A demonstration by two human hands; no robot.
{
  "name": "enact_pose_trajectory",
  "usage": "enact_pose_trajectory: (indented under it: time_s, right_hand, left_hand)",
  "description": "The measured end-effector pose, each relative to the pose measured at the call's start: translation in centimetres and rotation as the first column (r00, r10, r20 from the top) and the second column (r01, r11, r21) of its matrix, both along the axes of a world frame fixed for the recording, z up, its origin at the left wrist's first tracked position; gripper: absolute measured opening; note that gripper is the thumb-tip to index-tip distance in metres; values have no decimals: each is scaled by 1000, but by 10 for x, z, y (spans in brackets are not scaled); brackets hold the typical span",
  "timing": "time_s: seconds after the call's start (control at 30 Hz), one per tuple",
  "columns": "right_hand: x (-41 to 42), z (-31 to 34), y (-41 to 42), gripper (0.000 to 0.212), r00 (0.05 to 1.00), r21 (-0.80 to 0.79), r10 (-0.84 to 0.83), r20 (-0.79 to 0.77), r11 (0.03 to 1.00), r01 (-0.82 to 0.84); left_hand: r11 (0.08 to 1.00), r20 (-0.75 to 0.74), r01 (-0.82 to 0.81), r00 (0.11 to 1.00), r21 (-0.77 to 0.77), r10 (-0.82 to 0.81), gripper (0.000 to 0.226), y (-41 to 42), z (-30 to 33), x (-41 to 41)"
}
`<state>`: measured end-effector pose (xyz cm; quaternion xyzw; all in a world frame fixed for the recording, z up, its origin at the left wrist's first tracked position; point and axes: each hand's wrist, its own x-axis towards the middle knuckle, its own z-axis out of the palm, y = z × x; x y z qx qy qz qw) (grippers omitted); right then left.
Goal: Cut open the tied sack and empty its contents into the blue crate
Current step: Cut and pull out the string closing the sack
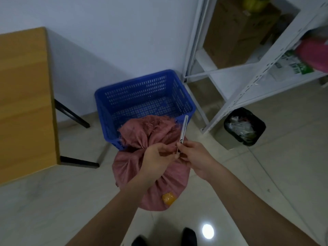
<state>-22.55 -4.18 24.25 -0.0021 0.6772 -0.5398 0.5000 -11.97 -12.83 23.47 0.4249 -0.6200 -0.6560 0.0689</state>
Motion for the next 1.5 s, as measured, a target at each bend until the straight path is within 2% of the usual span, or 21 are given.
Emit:
enact_pose_trajectory:
  time_s: [0.13, 0.27, 0.37, 0.47, 0.53, 0.7, 0.87, 1.0, 1.07, 1.17, 1.23, 1.3, 1.4, 1.5]
  right_hand:
    - [-3, -45, 5, 23, 999, 22, -39, -2, 999, 39]
    - [1, -114, -7, 24, 997, 24, -72, -4, 997, 72]
    - [7, -170, -18, 28, 992, 14, -38, -123, 999, 40]
    - [9, -227, -24, 31, 956, 8, 4, -295, 1000, -2]
    - [10, -266, -27, 29, 955, -55, 5, -298, 998, -23]
    - [7, -337, -37, 30, 958, -223, -2, -287, 973, -65]
    - [3, -385, -49, 33, 917, -356, -1, -400, 922, -155]
    - [6, -405, -56, 34, 825, -320, 20, -564, 916, -241]
    - [10, -402, -61, 29, 804, -288, 68, -590, 913, -289]
    - [15, -392, -63, 24, 801, -281, 107, -589, 902, -327]
    - [15, -390, -57, 25, 858, -323, 106, -503, 898, -300]
    - [13, -390, -49, 29, 880, -346, 106, -464, 892, -290]
    - [10, -388, -48, 34, 876, -333, 93, -474, 902, -275]
    - [15, -385, -53, 33, 858, -303, 89, -506, 913, -273]
  left_hand:
    - [999, 78, 9, 997, -38, -6, 11, -4, -55, 4]
    - [992, 96, -44, 994, -119, 56, 7, -17, -125, 15]
    - [971, 86, -57, 993, -231, 79, 10, -27, -179, 19]
    - [919, 66, -161, 978, -359, 198, 15, -38, -234, 19]
    - [872, 53, -224, 960, -434, 274, 16, -47, -268, 19]
    - [802, -76, -383, 916, -458, 394, 19, -68, -329, 13]
    - [784, -137, -476, 876, -399, 462, 27, -87, -375, 11]
    - [776, -94, -334, 936, -535, 338, 19, -98, -388, 8]
    - [721, -35, -258, 951, -644, 309, 26, -102, -381, 7]
    - [631, 148, -132, 917, -765, 371, 36, -98, -363, 10]
    - [637, 198, -90, 910, -766, 366, 39, -95, -361, 15]
    - [674, 153, -110, 935, -731, 319, 44, -98, -365, 19]
    - [840, 58, -202, 962, -503, 266, 54, -98, -369, 21]
    - [901, 10, -220, 970, -373, 241, 41, -93, -369, 21]
